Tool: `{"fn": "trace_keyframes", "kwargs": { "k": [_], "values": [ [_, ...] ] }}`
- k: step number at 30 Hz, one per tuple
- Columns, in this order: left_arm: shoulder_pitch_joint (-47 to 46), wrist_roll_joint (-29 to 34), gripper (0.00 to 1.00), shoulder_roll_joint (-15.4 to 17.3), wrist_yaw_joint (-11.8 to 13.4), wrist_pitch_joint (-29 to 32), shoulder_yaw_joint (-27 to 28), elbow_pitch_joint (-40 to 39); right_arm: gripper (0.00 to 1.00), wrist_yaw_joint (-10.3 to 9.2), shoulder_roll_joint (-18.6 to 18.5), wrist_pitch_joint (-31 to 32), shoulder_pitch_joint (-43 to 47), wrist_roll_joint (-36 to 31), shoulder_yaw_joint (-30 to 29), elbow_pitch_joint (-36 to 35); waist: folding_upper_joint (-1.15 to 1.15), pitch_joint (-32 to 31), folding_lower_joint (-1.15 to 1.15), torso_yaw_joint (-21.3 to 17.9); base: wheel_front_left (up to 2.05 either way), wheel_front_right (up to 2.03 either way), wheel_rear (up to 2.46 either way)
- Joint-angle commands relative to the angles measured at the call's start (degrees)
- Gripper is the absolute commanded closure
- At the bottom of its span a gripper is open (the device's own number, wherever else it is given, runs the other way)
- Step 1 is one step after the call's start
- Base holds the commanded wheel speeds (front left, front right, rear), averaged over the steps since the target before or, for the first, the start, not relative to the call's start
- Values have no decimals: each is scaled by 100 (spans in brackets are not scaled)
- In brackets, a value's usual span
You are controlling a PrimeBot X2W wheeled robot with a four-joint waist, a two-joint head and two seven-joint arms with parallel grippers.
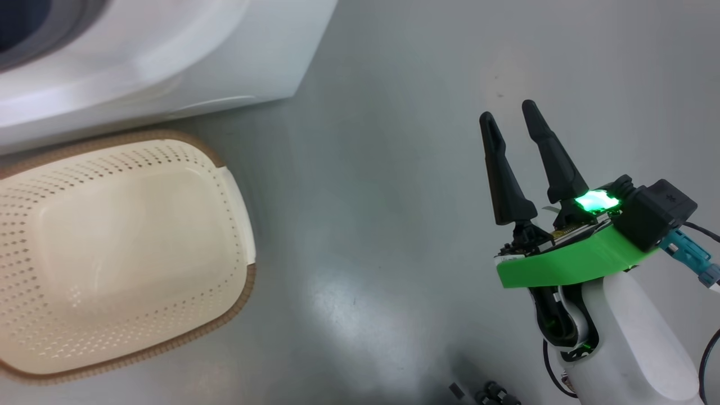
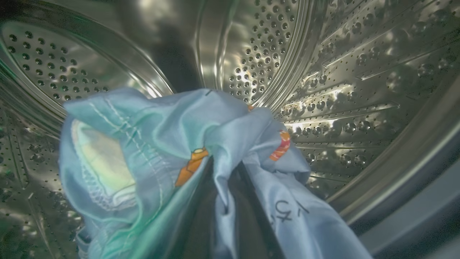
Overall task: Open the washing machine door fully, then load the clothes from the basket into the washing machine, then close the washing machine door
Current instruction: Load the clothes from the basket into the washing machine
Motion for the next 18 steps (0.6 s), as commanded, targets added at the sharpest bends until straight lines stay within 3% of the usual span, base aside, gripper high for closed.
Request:
{"fn": "trace_keyframes", "kwargs": {
  "k": [1,11,15,18],
  "values": [
    [-141,67,100,338,5,-32,86,-117,0,43,18,-46,61,-21,112,-143,0,72,0,-72,0,0,0],
    [-423,524,100,539,209,-32,601,-1210,0,43,86,-46,34,-15,180,-171,0,232,0,-231,0,0,0],
    [-329,642,91,538,200,-32,816,-1363,0,43,103,-46,5,-7,200,-171,0,275,0,-270,0,0,0],
    [-243,713,95,494,176,-32,911,-1335,0,43,113,-46,-6,-3,217,-166,0,283,0,-280,0,0,0]
  ]
}}
